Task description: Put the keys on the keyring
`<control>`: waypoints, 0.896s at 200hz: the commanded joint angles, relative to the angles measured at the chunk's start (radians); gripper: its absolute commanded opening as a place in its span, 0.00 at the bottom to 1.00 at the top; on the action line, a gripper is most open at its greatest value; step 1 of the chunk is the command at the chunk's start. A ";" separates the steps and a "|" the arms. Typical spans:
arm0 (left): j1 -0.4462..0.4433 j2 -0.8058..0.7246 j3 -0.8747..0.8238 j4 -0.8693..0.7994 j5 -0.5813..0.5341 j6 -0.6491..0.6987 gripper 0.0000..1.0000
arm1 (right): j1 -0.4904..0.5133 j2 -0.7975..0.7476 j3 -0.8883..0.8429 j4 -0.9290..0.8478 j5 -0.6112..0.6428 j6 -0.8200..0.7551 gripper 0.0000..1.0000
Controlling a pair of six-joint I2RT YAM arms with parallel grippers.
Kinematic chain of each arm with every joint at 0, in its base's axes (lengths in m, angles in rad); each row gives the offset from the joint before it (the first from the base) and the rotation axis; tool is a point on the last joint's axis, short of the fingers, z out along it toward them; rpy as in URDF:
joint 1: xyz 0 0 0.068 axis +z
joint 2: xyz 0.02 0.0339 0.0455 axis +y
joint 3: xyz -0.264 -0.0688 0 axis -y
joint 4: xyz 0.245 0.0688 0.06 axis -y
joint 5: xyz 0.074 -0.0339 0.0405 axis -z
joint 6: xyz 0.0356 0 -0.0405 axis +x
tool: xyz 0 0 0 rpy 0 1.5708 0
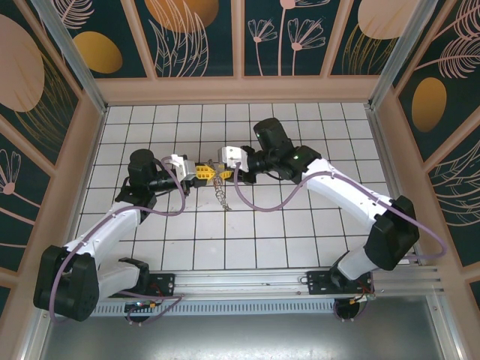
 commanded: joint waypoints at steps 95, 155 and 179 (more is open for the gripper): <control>-0.021 -0.015 0.090 -0.224 0.008 0.141 0.15 | 0.017 0.013 0.038 -0.055 0.004 -0.034 0.00; -0.019 0.005 0.149 -0.403 -0.047 0.241 0.15 | 0.024 0.018 0.044 -0.062 0.069 -0.028 0.00; -0.020 0.018 0.158 -0.407 -0.035 0.254 0.12 | 0.026 0.006 0.026 -0.002 0.073 0.015 0.00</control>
